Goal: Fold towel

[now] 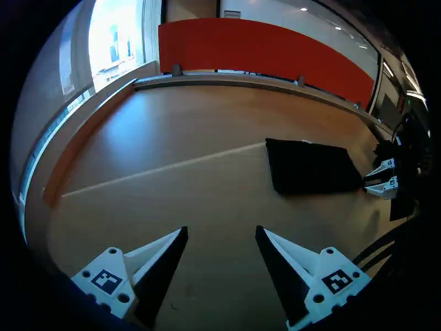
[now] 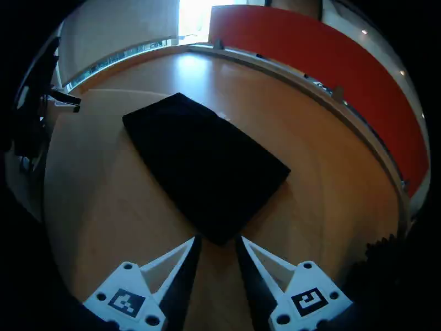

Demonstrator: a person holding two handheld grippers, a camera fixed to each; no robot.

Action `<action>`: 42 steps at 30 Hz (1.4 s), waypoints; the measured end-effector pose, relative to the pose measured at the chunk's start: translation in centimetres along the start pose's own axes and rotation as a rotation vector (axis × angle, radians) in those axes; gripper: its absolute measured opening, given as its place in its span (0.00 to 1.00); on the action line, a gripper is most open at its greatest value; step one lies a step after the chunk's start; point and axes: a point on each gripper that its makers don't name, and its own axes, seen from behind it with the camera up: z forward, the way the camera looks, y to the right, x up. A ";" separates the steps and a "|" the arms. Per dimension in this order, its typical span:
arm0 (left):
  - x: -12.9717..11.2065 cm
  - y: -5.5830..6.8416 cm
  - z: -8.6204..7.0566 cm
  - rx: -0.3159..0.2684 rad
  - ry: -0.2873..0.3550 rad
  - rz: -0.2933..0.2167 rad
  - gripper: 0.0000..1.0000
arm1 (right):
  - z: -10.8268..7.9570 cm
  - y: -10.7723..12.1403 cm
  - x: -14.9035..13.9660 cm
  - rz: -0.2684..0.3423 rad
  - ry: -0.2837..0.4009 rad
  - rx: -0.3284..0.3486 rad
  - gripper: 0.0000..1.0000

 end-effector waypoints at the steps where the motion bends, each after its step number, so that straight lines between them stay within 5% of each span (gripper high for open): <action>1: -0.1 0.0 -0.1 -0.001 -0.001 -0.001 0.91 | 0.1 0.0 0.0 -0.002 0.000 0.001 0.40; 17: -0.7 -0.2 -0.7 0.006 -0.008 -0.015 0.91 | 0.1 0.2 0.0 -0.009 0.002 -0.002 0.07; 28: -0.7 -0.3 -0.9 0.008 -0.005 -0.020 0.91 | -1.2 0.5 3.1 -0.033 0.065 -0.032 0.05; 42: -0.3 -0.9 -1.9 0.010 0.014 -0.043 0.91 | -2.6 0.4 12.0 -0.137 0.181 -0.042 0.06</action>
